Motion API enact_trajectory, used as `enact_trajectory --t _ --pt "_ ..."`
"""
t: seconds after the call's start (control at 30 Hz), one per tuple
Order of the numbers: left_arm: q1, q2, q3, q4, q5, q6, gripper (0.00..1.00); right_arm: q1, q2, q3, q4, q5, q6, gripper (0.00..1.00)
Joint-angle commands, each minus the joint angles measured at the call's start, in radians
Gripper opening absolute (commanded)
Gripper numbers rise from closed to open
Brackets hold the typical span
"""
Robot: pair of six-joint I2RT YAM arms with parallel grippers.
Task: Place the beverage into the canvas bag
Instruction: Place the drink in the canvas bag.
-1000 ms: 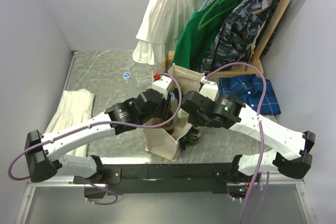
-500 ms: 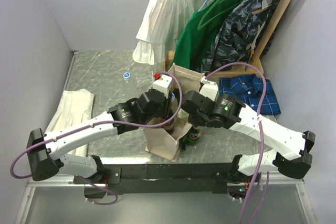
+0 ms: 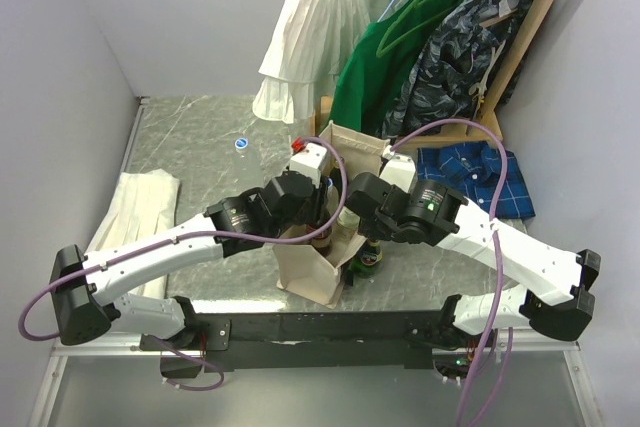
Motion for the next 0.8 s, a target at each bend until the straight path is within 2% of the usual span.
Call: enact_trajectory --t 0.0,0.4,0.77 --pt "-0.004 -0.023 -0.007 0.016 -0.039 0.004 0.47 0.004 -0.015 0.012 0.005 0.061 0.006 0.00" --pt "-0.010 -0.038 -0.021 0.017 -0.049 0.004 0.59 0.004 -0.024 0.004 0.003 0.059 0.013 0.01" --pt "-0.020 -0.061 -0.007 0.044 0.004 0.031 0.63 0.004 -0.024 0.003 0.008 0.059 0.010 0.03"
